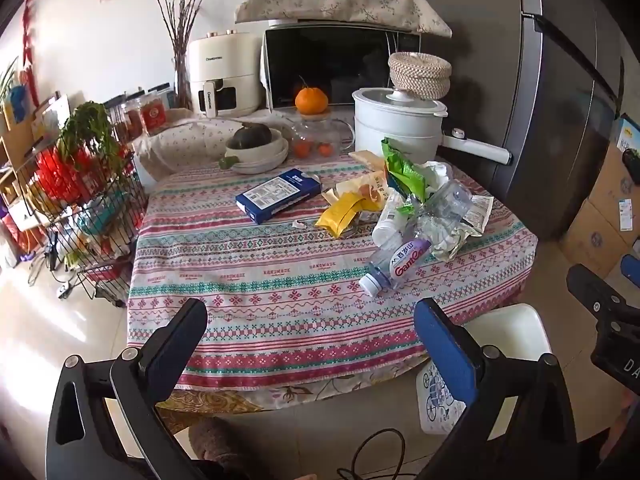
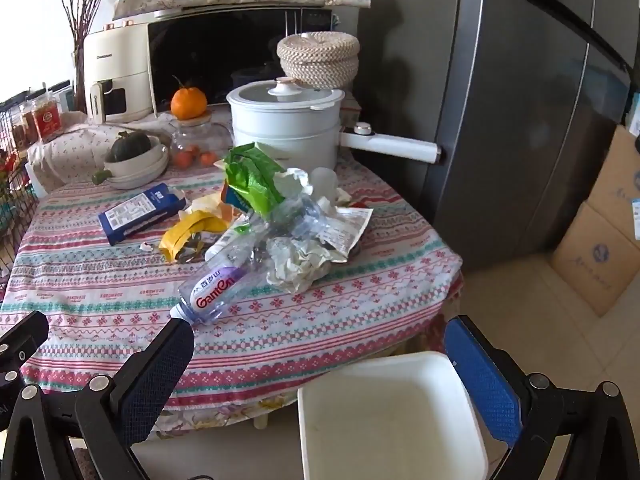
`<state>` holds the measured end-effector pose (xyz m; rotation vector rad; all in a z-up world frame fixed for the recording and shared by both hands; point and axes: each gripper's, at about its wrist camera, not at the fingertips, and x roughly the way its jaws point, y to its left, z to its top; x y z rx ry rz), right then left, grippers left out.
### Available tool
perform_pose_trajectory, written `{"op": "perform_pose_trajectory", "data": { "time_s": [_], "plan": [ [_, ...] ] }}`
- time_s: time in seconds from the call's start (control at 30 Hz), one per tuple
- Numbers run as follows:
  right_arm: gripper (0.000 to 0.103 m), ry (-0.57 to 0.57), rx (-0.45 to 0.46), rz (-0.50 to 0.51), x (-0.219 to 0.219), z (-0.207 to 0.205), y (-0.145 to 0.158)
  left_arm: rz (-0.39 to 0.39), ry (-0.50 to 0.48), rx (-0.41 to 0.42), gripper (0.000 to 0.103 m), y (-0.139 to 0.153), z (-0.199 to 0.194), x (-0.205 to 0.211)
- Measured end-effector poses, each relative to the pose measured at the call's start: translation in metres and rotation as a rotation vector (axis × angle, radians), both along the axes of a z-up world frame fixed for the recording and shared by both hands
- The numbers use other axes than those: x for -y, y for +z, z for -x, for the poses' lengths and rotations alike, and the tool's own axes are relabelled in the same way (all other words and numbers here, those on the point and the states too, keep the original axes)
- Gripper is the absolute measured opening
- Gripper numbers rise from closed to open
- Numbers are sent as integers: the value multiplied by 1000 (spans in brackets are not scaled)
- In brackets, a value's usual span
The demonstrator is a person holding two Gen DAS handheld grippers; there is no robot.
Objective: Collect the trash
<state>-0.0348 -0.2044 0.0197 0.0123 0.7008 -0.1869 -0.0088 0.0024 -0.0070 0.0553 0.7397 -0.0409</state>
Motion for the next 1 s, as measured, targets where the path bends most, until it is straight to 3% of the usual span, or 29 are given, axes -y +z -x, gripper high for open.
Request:
{"op": "perform_pose_trajectory", "data": {
  "time_s": [1.0],
  "plan": [
    [103, -21, -3, 36, 2, 0, -5, 3, -4, -5, 103, -2, 3, 0]
  ]
}}
